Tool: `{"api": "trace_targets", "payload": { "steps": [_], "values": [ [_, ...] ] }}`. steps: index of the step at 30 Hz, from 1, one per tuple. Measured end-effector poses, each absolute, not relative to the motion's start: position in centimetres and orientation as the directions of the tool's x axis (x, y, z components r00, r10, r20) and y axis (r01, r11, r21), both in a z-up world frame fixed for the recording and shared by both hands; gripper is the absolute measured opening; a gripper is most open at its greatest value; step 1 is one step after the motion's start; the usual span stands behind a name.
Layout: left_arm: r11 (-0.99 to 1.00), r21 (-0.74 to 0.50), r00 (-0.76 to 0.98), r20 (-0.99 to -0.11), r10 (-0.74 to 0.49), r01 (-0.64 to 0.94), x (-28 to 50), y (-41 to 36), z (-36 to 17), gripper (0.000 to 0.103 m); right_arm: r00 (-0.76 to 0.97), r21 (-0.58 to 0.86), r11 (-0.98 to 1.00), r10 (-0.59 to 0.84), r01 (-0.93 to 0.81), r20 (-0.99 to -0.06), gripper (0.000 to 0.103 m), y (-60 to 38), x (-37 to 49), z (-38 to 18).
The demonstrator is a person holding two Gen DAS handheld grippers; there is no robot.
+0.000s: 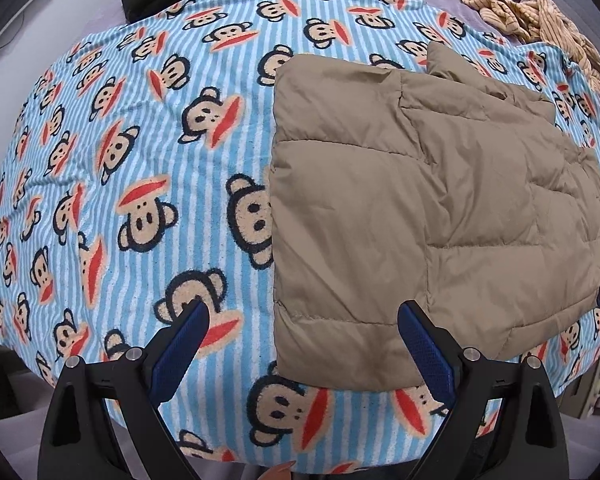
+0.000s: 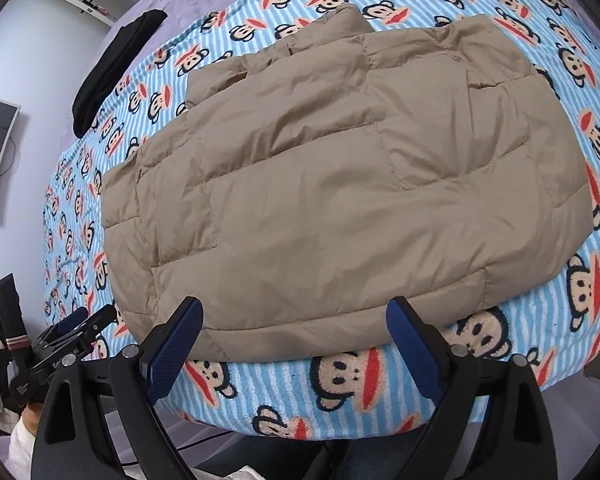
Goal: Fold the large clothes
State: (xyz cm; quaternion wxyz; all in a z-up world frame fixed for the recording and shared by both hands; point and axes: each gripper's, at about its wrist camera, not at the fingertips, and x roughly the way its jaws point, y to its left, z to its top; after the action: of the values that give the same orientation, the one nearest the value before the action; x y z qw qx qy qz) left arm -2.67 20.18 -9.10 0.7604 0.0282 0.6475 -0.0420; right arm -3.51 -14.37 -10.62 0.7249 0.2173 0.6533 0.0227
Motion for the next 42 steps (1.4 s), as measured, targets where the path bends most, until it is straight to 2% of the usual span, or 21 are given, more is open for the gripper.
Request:
{"api": "trace_targets", "payload": {
  "steps": [5,16,20,23,29,32,38,39,42],
  "values": [
    [0.999,0.003,0.158,-0.987,-0.003,0.039,-2.7,19.8,-9.1,0.096,0.063,0.368,0.91,0.362,0.192,-0.93,0.094,-14.0,-2.2,-11.7],
    [0.997,-0.075,0.161,-0.984,-0.078,0.023,-1.9,19.4,-10.0,0.096,-0.003,0.375,0.92,0.378,0.113,-0.926,0.094,-14.5,-0.1,-12.4],
    [0.987,-0.145,0.206,-0.966,-0.156,0.068,-0.3,21.0,-9.3,0.096,-0.013,0.375,0.92,0.379,0.117,-0.925,0.094,-14.8,-0.1,-12.5],
    [0.963,-0.25,0.21,-0.941,-0.265,0.097,1.6,23.2,-9.3,0.096,-0.017,0.366,0.923,0.371,0.119,-0.929,0.094,-15.1,-0.1,-12.6],
    [0.889,-0.441,0.077,-0.889,-0.452,0.125,3.7,25.1,-14.1,0.096,-0.03,0.347,0.927,0.355,0.144,-0.935,0.094,-15.4,-0.3,-13.0],
    [0.818,-0.562,0.0,-0.824,-0.566,0.12,4.8,24.0,-16.7,0.096,-0.041,0.334,0.932,0.343,0.143,-0.939,0.094,-15.0,-0.4,-13.4],
    [0.759,-0.637,-0.042,-0.769,-0.638,0.137,7.0,20.4,-20.0,0.097,-0.057,0.311,0.94,0.321,0.142,-0.945,0.094,-14.5,0.1,-14.1],
    [0.755,-0.642,-0.042,-0.765,-0.643,0.133,7.2,20.0,-20.4,0.1,-0.056,0.309,0.941,0.319,0.139,-0.946,0.094,-14.5,0.2,-14.1],
    [0.76,-0.633,-0.038,-0.771,-0.635,0.145,7.3,19.0,-20.9,0.099,-0.044,0.301,0.945,0.308,0.125,-0.95,0.094,-14.5,0.8,-13.9]
  ]
}}
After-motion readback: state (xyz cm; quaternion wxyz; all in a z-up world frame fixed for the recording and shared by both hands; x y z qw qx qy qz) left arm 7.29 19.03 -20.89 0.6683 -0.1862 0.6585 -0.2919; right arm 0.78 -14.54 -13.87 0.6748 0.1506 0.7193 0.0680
